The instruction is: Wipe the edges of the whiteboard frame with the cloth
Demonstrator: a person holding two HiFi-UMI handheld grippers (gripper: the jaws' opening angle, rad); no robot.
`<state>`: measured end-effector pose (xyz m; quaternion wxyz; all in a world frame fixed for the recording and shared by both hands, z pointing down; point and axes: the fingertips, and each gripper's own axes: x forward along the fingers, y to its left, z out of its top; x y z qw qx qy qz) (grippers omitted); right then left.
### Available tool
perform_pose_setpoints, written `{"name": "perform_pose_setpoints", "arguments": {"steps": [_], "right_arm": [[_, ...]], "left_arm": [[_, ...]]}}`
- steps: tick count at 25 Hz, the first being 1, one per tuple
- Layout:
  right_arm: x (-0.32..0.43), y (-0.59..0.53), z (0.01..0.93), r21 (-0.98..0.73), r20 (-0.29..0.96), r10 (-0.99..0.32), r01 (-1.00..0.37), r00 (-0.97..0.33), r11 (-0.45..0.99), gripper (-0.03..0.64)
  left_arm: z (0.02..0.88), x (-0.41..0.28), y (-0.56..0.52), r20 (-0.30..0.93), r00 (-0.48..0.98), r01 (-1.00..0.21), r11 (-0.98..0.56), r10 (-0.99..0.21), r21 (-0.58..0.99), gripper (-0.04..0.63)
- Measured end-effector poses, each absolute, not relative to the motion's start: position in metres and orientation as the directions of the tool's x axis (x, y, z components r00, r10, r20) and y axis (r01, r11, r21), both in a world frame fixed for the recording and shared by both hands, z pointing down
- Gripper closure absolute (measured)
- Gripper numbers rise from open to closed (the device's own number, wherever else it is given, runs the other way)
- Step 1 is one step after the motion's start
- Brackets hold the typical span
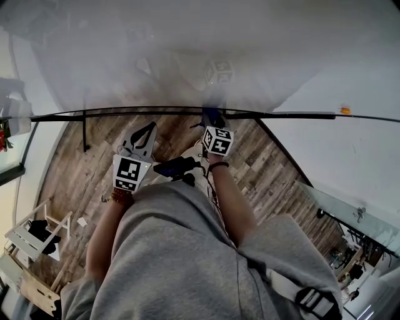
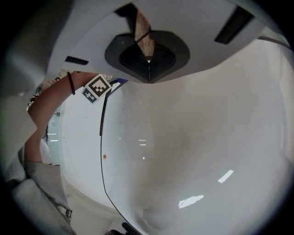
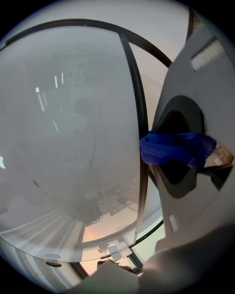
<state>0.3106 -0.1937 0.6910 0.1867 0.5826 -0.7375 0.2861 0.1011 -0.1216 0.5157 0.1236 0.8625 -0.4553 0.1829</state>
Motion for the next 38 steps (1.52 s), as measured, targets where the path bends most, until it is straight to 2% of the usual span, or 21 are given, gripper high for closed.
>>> {"name": "perform_pose_setpoints", "arguments": {"steps": [12,28,38], "right_arm": [[0.283,-0.190,0.685,-0.187,0.602,-0.767,-0.973,-0.224,0.138,0.474],[0.264,-0.192,0.691,-0.207,0.632,-0.734,-0.967,-0.248,0.149,0.474],[0.258,-0.196,0.692,-0.235,0.658,-0.694,-0.956,-0.291,0.179,0.474]], "left_arm": [[0.513,0.055,-0.112,0.415,0.512,-0.836,-0.548,-0.752,0.038,0.584],[0.487,0.031,-0.110,0.327,0.520,-0.852,-0.504,-0.789,0.138,0.584],[0.493,0.039,-0.112,0.351,0.491,-0.871,-0.454,-0.797,0.187,0.584]]}}
